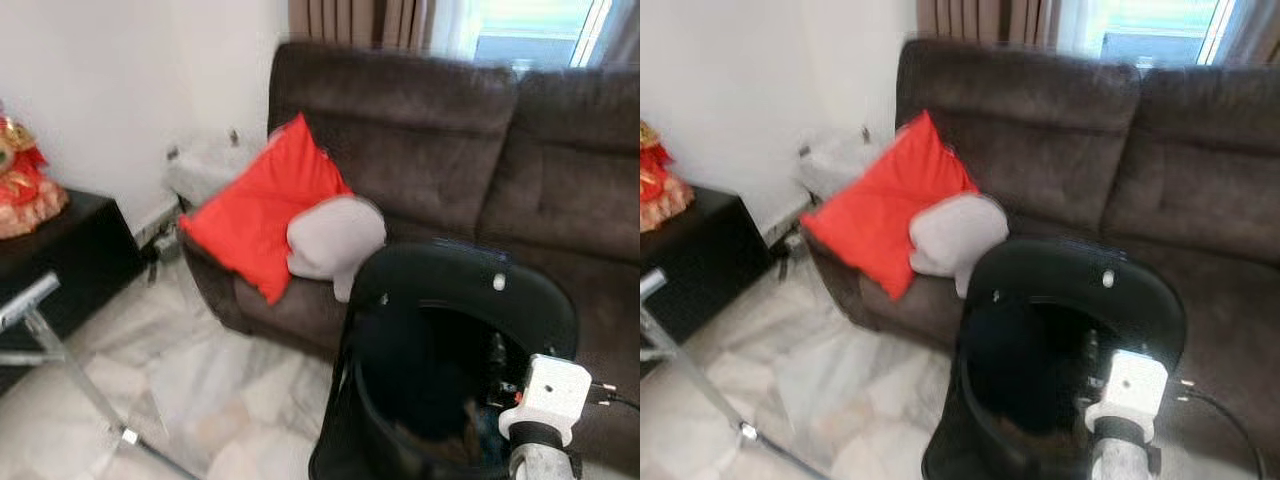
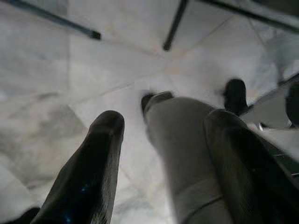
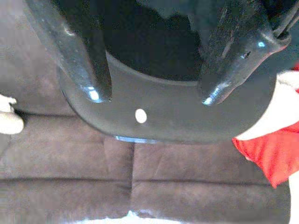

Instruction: Hang hanger

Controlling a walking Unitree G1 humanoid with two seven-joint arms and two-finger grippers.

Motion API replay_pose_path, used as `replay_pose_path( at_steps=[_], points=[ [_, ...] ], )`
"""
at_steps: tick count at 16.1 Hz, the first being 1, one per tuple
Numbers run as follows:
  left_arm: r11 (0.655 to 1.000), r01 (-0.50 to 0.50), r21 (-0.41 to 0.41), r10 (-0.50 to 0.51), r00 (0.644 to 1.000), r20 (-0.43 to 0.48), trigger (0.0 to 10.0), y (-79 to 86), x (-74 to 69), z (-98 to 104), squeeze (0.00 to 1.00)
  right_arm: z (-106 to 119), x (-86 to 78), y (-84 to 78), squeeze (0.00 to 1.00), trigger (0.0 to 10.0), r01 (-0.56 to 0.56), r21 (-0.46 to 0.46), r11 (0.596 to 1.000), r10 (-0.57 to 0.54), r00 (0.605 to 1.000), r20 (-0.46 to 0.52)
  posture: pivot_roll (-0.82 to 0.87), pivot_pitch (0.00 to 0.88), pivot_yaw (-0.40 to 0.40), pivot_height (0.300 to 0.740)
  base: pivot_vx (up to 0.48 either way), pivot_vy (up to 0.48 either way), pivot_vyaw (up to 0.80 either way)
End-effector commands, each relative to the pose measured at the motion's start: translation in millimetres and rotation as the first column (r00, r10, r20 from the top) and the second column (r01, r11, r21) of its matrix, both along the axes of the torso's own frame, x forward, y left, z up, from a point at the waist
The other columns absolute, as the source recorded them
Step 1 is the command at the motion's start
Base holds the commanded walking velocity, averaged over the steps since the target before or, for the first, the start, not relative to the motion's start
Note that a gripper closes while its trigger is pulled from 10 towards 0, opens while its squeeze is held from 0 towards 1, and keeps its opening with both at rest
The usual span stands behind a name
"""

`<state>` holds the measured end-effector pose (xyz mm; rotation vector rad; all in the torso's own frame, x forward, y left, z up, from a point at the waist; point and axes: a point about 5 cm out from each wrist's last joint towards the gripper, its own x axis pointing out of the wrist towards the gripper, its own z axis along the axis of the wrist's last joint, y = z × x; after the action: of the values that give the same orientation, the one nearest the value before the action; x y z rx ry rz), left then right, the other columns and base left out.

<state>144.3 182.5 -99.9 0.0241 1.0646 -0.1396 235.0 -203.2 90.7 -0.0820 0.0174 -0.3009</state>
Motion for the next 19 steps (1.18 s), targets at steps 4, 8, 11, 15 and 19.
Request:
replay_pose_path(
  at_steps=[4,8,11,15,19],
  points=[
    [0.999,-0.008,0.036,0.009,1.000,-0.012,10.0,12.5,-5.0,-0.3,0.00,-3.3,5.5,6.8,0.00,10.0,-0.047,0.017,0.999,0.048,0.998,-0.039,-0.03,0.028,0.039,0.740,0.000,0.000,0.00],
    [0.999,-0.007,0.036,0.007,1.000,-0.013,10.0,12.7,-4.4,-0.1,0.00,2.4,23.6,3.4,0.00,10.0,-0.104,-0.008,0.995,0.104,0.992,-0.069,-0.03,0.033,0.047,0.740,0.000,0.000,0.00],
    [0.999,-0.007,0.036,0.007,1.000,-0.013,10.0,12.4,-3.7,0.0,0.00,-2.4,59.2,-6.6,0.00,10.0,-0.202,-0.067,0.977,0.180,0.954,-0.240,-0.03,0.033,0.059,0.740,0.000,0.000,0.00],
    [0.999,0.000,0.039,0.000,1.000,-0.014,10.0,12.6,-2.7,0.4,0.00,-16.5,85.3,-10.6,0.00,10.0,-0.326,-0.036,0.945,0.287,0.874,-0.392,-0.03,0.037,0.068,0.740,0.000,0.000,0.00],
    [0.999,-0.005,0.041,0.006,1.000,-0.011,10.0,13.9,-2.7,0.6,0.00,-16.7,98.9,-3.7,0.56,10.0,-0.464,0.025,0.885,0.429,0.795,-0.430,0.01,0.039,0.074,0.740,0.000,0.000,0.00]
  ],
)
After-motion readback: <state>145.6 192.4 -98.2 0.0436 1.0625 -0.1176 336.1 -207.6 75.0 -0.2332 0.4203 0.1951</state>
